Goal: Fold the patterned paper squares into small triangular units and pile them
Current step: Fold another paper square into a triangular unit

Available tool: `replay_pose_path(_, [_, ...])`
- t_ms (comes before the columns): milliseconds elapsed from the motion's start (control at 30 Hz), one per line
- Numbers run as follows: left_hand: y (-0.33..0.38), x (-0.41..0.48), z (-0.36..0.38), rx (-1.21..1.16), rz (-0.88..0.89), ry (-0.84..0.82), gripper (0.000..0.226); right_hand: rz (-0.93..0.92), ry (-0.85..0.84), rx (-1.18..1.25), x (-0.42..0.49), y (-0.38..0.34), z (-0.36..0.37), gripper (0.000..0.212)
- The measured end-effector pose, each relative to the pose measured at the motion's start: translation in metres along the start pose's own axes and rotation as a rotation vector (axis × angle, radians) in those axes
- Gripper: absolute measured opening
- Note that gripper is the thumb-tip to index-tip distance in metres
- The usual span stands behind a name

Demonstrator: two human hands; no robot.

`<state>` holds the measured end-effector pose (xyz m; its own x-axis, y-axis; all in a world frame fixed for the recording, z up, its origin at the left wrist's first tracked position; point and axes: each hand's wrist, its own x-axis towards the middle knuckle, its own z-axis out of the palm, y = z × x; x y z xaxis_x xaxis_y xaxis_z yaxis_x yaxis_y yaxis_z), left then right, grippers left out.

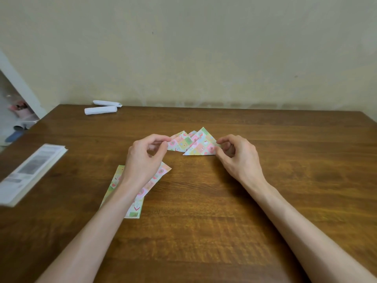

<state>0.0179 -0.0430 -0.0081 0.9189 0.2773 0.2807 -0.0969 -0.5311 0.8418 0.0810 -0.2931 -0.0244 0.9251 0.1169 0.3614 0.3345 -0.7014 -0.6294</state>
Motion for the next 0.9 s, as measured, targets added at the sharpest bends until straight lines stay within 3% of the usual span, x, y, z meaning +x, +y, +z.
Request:
replay_pose_path(133, [0.002,0.002,-0.004,0.012,-0.009,0.017,0.017,-0.132,-0.024,-0.035,-0.008,-0.023,0.006,0.011])
replay_pose_path(233, [0.003,0.004,-0.009,0.004,-0.018,0.044,0.018,-0.212,-0.197,-0.031,-0.018,-0.047,0.018,0.015])
replay_pose_path(333, [0.002,0.006,-0.014,-0.046,-0.01,0.073,0.019,-0.262,-0.299,-0.013,-0.033,-0.072,0.035,0.03])
replay_pose_path(467, [0.003,0.007,-0.02,-0.055,-0.022,0.097,0.02,-0.212,-0.31,-0.145,-0.043,-0.097,0.053,0.062])
replay_pose_path(567, [0.005,0.007,-0.023,-0.056,-0.03,0.108,0.021,-0.186,-0.294,-0.237,-0.044,-0.106,0.06,0.072])
replay_pose_path(900, [0.005,0.01,-0.026,-0.057,-0.041,0.122,0.022,-0.095,-0.285,-0.153,-0.049,-0.108,0.072,0.062])
